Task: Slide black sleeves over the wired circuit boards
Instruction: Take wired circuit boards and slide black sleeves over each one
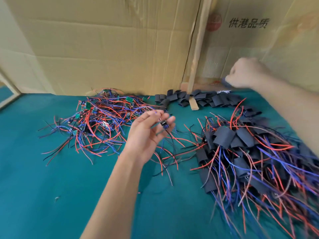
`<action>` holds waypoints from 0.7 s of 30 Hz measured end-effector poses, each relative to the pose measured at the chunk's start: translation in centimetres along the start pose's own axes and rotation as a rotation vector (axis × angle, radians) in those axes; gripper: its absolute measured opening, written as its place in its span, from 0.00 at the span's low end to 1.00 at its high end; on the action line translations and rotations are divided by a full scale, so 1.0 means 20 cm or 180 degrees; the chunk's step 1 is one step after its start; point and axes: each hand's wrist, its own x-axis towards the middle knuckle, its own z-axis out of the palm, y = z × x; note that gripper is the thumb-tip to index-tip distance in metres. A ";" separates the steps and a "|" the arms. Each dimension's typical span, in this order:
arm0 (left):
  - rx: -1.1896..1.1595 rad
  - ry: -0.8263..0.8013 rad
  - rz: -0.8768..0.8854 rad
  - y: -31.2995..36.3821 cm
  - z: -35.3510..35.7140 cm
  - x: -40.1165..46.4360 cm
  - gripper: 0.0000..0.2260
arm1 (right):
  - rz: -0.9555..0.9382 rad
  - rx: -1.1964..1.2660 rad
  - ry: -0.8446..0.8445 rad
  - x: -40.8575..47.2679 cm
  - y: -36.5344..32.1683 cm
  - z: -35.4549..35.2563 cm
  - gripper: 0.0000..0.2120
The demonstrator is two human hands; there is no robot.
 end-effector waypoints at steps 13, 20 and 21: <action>0.0428 0.0863 0.0806 -0.40 0.15 -0.15 0.11 | -0.0589 0.2421 0.1160 -1.12 -0.28 0.39 0.11; 0.1478 0.0770 0.0959 -0.45 0.07 -0.18 0.08 | -0.0366 0.3159 0.0190 -1.15 -0.26 0.52 0.08; 0.1586 0.0759 0.0994 -0.44 0.05 -0.19 0.08 | -0.0356 0.3340 0.0020 -1.16 -0.26 0.52 0.07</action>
